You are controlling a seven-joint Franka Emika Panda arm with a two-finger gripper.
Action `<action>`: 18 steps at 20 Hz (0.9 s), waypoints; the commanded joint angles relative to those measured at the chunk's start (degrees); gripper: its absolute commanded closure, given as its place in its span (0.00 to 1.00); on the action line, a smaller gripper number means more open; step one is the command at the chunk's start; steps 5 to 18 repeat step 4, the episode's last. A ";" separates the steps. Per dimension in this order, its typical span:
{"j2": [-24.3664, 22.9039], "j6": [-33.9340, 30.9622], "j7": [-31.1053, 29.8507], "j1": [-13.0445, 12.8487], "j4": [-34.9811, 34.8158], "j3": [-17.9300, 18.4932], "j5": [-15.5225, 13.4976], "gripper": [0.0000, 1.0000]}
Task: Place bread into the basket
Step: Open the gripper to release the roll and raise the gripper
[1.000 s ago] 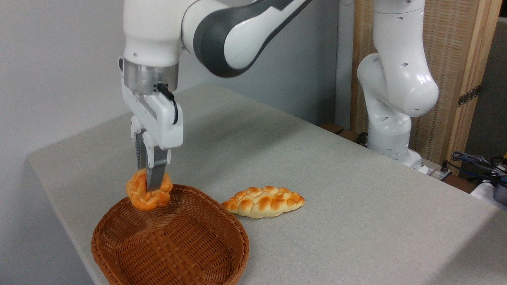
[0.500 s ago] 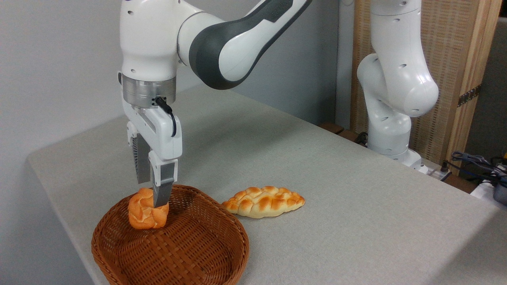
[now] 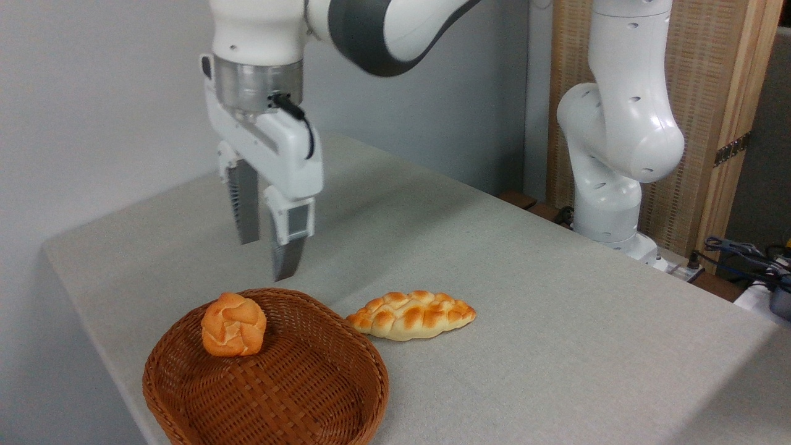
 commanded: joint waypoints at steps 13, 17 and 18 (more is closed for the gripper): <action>-0.66 -6.97 -2.85 -0.52 1.40 0.54 3.20 0.00; -0.66 -6.97 -2.85 -0.52 1.40 0.54 3.20 0.00; -0.66 -6.97 -2.85 -0.52 1.40 0.54 3.20 0.00</action>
